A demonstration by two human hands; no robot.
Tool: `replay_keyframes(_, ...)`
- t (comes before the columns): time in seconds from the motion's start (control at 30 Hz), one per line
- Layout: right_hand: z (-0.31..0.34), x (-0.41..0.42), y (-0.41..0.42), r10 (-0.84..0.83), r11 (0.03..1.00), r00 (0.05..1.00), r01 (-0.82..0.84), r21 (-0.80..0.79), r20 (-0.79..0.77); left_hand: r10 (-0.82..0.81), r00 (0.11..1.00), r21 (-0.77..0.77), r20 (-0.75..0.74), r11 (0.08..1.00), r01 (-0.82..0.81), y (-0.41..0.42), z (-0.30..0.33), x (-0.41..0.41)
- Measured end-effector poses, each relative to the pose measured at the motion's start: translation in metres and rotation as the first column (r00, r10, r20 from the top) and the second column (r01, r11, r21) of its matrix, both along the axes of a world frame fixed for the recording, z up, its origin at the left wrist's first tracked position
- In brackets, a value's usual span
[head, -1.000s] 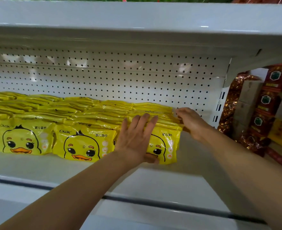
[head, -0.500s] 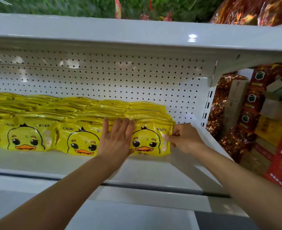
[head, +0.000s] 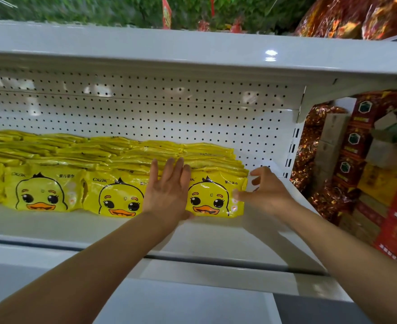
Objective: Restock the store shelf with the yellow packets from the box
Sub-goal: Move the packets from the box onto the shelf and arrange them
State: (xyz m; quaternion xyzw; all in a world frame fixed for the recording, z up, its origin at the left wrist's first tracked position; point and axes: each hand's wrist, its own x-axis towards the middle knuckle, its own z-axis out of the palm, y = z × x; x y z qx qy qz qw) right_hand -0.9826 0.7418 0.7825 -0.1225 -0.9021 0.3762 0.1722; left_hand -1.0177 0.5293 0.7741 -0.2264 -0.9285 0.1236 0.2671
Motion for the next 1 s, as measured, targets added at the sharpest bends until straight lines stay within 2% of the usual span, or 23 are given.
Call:
replay_keyframes(0.07, 0.004, -0.001, 0.003, 0.075, 0.995, 0.991, -0.067, -0.076, 0.108, -0.052, 0.998, 0.062, 0.030, 0.997, 0.050, 0.002, 0.000, 0.003)
replay_keyframes(0.13, 0.002, -0.004, 0.001, 0.168, 0.983, 0.975, -0.154, -0.103, 0.146, -0.062, 0.996, 0.059, 0.062, 0.997, 0.058, 0.006, -0.003, 0.003)
replay_keyframes(0.2, -0.003, -0.010, -0.001, 0.209, 0.974, 0.970, -0.195, -0.115, 0.123, -0.023, 0.997, 0.041, 0.075, 0.999, 0.020, 0.008, -0.005, -0.002)
replay_keyframes(0.43, -0.003, -0.017, -0.005, 0.195, 0.980, 0.981, -0.196, 0.031, 0.015, 0.046, 0.993, -0.021, 0.109, 0.999, -0.044, 0.019, 0.003, -0.017)
replay_keyframes(0.6, -0.008, -0.012, -0.004, 0.197, 0.978, 0.979, -0.193, 0.074, -0.059, 0.041, 0.991, 0.010, 0.129, 0.999, -0.042, 0.020, 0.003, -0.015)
replay_keyframes(0.67, -0.004, -0.013, 0.003, 0.220, 0.976, 0.975, -0.220, -0.004, -0.034, 0.025, 0.988, 0.061, 0.151, 0.998, -0.034, 0.019, 0.006, -0.014)
replay_keyframes(0.77, 0.008, -0.023, 0.019, 0.198, 0.940, 0.980, -0.200, -0.276, -0.035, 0.041, 0.985, 0.136, 0.167, 0.989, -0.065, 0.016, 0.016, -0.015)
replay_keyframes(0.8, 0.012, -0.028, 0.024, 0.192, 0.928, 0.981, -0.190, -0.320, -0.025, 0.056, 0.983, 0.137, 0.175, 0.987, -0.081, 0.015, 0.018, -0.018)
replay_keyframes(0.9, 0.022, -0.045, 0.028, 0.233, 0.906, 0.972, -0.213, -0.367, 0.010, 0.071, 0.978, 0.105, 0.196, 0.990, -0.093, 0.012, 0.022, -0.026)
replay_keyframes(1.0, 0.022, -0.057, 0.022, 0.350, 0.862, 0.935, -0.297, -0.412, 0.059, 0.070, 0.976, 0.086, 0.205, 0.992, -0.090, 0.010, 0.020, -0.030)
